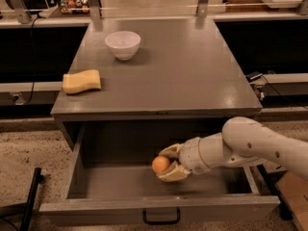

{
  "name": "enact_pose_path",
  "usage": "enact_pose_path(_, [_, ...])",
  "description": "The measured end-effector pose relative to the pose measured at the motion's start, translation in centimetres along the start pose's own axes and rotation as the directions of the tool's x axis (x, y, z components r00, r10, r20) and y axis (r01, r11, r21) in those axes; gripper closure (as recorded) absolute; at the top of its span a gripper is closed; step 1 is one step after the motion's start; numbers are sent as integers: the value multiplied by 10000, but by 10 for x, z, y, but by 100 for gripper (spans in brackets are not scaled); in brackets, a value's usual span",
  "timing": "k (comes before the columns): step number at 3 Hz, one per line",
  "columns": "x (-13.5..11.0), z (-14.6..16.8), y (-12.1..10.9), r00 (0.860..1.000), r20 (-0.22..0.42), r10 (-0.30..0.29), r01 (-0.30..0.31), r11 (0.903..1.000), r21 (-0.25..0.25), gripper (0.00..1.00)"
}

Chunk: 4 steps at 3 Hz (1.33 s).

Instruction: Pick orange from top drawer and place on counter

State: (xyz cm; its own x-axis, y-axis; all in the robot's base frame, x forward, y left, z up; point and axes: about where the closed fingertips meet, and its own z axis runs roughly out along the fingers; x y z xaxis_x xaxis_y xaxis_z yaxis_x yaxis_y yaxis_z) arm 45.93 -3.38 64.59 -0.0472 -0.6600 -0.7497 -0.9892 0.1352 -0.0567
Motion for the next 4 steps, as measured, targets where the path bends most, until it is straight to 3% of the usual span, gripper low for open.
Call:
enact_pose_path(1, [-32, -61, -13, 9975, 708, -68, 36, 9990, 453, 100])
enact_pose_path(2, [-61, -110, -22, 9969, 704, -362, 346, 9991, 244, 100])
enact_pose_path(3, [-84, -154, -40, 9983, 449, -377, 393, 9986, -354, 100])
enact_pose_path(4, [-98, -188, -57, 9987, 414, -292, 315, 9980, -553, 100])
